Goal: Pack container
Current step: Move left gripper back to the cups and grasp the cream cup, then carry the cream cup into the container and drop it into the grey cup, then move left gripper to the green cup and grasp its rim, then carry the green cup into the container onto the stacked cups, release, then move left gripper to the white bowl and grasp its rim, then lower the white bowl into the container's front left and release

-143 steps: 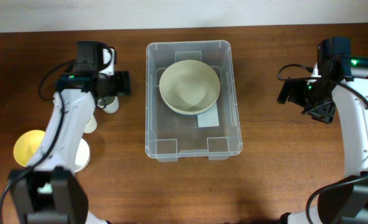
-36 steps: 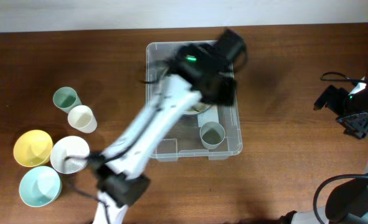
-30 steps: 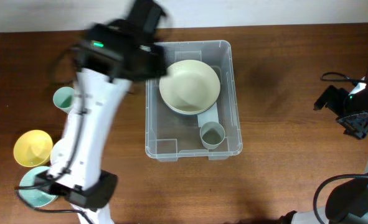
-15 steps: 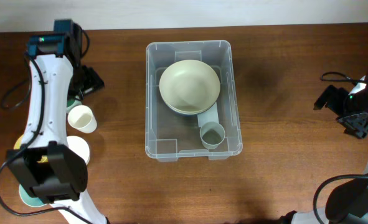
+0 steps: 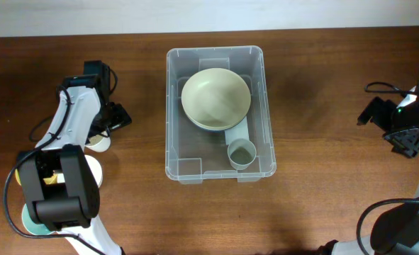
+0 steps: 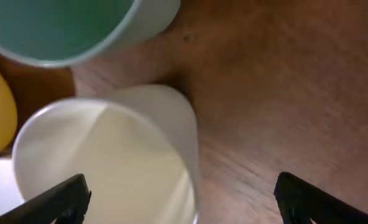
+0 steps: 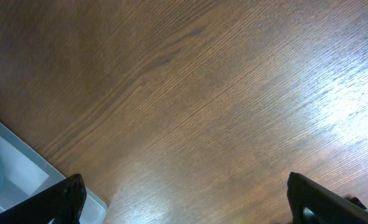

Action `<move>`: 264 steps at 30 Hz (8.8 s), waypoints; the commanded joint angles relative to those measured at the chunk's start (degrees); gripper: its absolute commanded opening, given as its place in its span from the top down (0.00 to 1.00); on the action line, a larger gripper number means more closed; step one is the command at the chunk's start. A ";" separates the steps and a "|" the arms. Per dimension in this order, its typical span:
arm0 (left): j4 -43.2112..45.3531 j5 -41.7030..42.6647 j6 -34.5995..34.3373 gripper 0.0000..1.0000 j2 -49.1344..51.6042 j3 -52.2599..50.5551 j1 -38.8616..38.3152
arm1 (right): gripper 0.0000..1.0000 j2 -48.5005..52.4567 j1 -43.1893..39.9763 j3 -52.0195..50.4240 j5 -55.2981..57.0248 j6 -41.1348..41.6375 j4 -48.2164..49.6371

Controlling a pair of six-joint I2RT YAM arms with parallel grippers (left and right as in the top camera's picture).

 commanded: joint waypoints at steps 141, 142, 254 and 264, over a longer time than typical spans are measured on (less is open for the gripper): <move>-13.97 10.51 -4.26 0.99 -8.57 32.61 -50.66 | 0.01 -1.53 0.37 -0.04 -0.33 -1.46 -0.52; -14.05 10.95 -4.63 0.99 -7.69 32.61 -51.74 | 0.01 -1.53 0.37 -0.04 -0.33 -1.46 -0.52; -4.87 9.75 -3.04 0.99 -17.44 4.50 -47.10 | 0.01 -1.44 0.37 -2.45 -0.33 -1.46 1.01; -5.84 9.90 -5.03 0.99 -6.71 4.44 -46.82 | 0.01 -1.44 0.37 -2.45 -0.31 -1.49 0.96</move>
